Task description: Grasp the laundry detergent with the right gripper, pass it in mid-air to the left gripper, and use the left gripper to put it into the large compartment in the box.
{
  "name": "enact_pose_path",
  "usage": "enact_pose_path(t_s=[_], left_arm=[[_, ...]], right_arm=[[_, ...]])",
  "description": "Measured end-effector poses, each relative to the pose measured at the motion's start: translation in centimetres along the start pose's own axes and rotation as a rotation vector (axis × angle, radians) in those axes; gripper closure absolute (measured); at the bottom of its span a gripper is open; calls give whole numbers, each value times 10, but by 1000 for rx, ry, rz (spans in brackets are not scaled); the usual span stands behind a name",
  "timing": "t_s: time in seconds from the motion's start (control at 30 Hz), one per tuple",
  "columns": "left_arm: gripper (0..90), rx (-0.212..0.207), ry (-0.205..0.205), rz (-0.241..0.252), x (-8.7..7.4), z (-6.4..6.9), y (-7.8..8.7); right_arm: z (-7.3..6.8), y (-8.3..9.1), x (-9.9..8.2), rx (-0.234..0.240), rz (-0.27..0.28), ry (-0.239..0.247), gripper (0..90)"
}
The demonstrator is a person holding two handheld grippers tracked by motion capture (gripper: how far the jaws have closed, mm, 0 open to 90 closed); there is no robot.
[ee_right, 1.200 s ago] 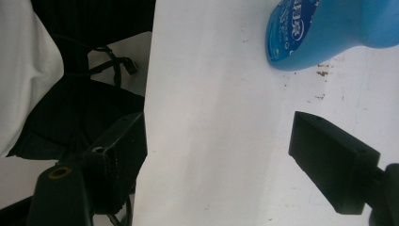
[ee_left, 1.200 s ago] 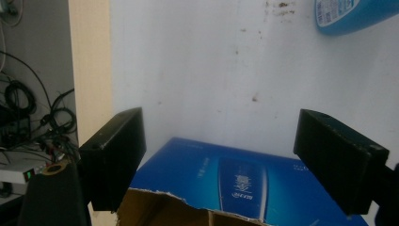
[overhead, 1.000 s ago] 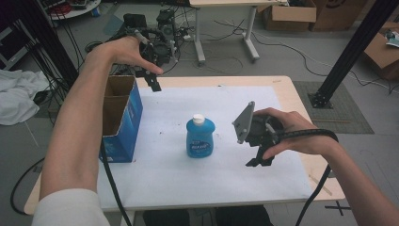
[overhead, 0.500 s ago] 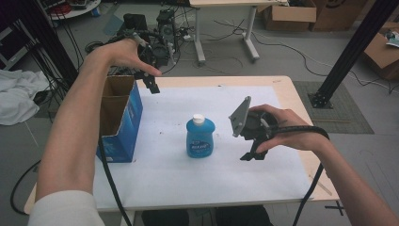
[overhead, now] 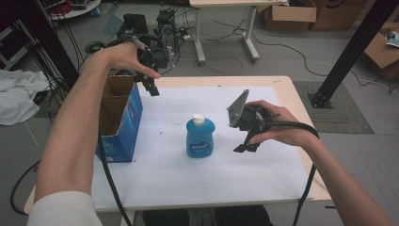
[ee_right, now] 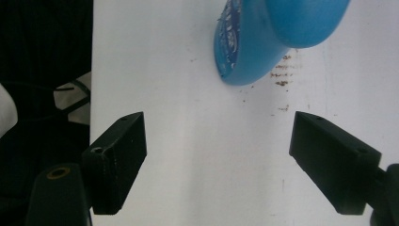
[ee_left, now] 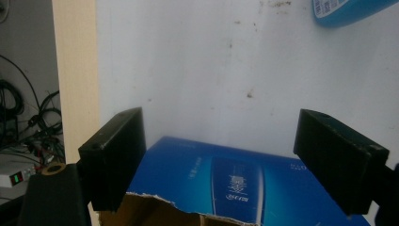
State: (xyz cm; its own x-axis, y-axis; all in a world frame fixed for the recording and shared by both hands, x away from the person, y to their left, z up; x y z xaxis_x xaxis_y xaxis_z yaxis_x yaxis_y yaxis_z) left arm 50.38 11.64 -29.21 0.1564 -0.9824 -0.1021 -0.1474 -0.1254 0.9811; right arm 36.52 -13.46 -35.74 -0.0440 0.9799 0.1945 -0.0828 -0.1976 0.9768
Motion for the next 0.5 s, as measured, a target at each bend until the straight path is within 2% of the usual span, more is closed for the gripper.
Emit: enact_pose_path(t_s=[0.27,0.37,0.5], left_arm=[[180,3,-1,4,-1,1,0],[180,6,-3,6,-1,2,0],[180,6,-5,4,-1,2,1]], right_arm=[[22,-12,3,-15,81,-62,169],[28,-17,7,-8,124,-66,169],[33,-24,10,-8,147,-70,166]])
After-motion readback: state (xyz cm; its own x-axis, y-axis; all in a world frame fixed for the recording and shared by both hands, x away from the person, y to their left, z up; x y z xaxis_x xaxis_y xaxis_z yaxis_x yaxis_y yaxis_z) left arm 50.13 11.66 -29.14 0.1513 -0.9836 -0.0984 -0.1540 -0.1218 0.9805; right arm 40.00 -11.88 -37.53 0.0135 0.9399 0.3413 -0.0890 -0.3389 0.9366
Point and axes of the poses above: each handheld gripper's, and its own axes: y roughly backward along the jaws, x roughly out of its top, z roughly to its right, the point moved 9 cm from there along -y, roughly forward along the jaws, and after that the axes turned 10 degrees about -z, right-handed, at the moved point
